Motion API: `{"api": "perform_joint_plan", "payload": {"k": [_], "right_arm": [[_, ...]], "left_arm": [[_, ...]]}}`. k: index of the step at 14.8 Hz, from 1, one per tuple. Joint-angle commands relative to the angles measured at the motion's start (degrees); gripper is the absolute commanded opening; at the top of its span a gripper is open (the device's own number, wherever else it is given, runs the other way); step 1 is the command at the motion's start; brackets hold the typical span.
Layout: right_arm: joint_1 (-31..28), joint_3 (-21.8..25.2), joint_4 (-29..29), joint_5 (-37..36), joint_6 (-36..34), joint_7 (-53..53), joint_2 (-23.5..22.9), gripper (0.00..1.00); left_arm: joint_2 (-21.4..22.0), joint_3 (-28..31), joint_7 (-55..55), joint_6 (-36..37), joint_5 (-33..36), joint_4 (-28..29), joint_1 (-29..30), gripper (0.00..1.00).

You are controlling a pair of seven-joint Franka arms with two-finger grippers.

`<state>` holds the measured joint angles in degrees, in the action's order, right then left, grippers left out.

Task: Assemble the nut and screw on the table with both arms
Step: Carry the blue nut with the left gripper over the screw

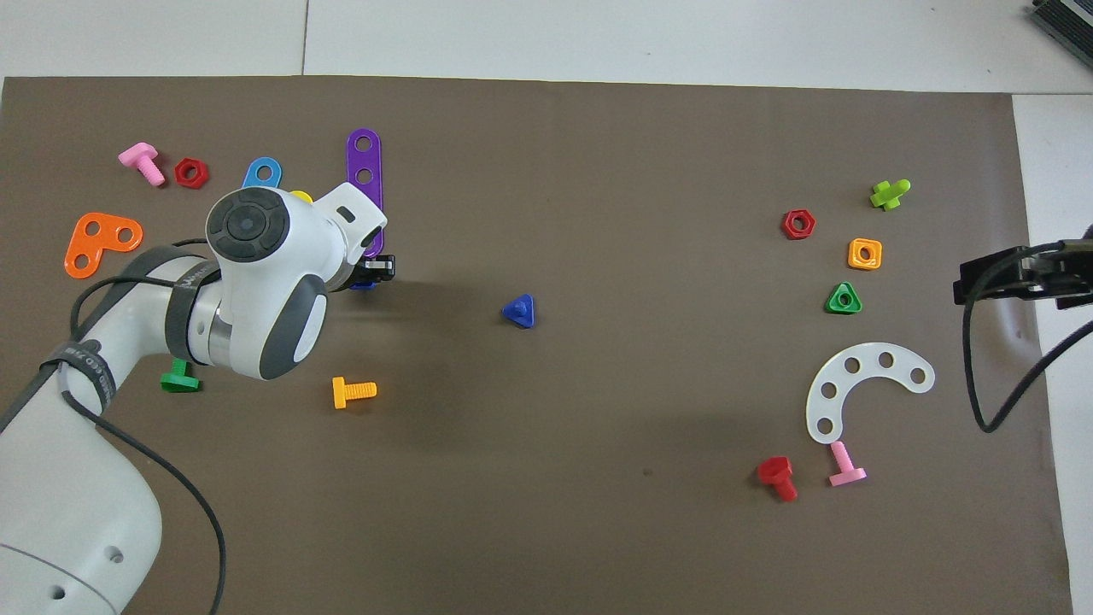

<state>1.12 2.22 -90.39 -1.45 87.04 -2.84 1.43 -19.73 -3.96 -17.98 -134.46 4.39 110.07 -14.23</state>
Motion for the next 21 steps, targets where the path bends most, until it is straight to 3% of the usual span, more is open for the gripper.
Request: {"api": "perform_joint_plan", "payload": {"k": [1,6,10,21], "right_arm": [[-0.15,-0.11,0.13,0.75,-0.91,1.60,0.16,1.00],[-0.15,-0.11,0.13,0.75,-0.91,1.60,0.16,1.00],[-0.06,-0.11,0.13,0.75,-0.91,1.60,0.16,1.00],[-0.15,-0.11,0.13,0.75,-0.91,1.60,0.16,1.00]], "left_arm": [[-1.71,0.27,-2.05,5.16,0.97,-5.37,-1.85,0.00],[-3.47,0.35,-8.64,11.05,-1.92,-12.05,-7.99,0.00],[-8.56,0.35,-15.06,16.85,-3.25,-21.28,-13.10,0.00],[-8.75,0.35,-18.85,16.87,-5.01,-21.82,-17.58,0.00]]}}
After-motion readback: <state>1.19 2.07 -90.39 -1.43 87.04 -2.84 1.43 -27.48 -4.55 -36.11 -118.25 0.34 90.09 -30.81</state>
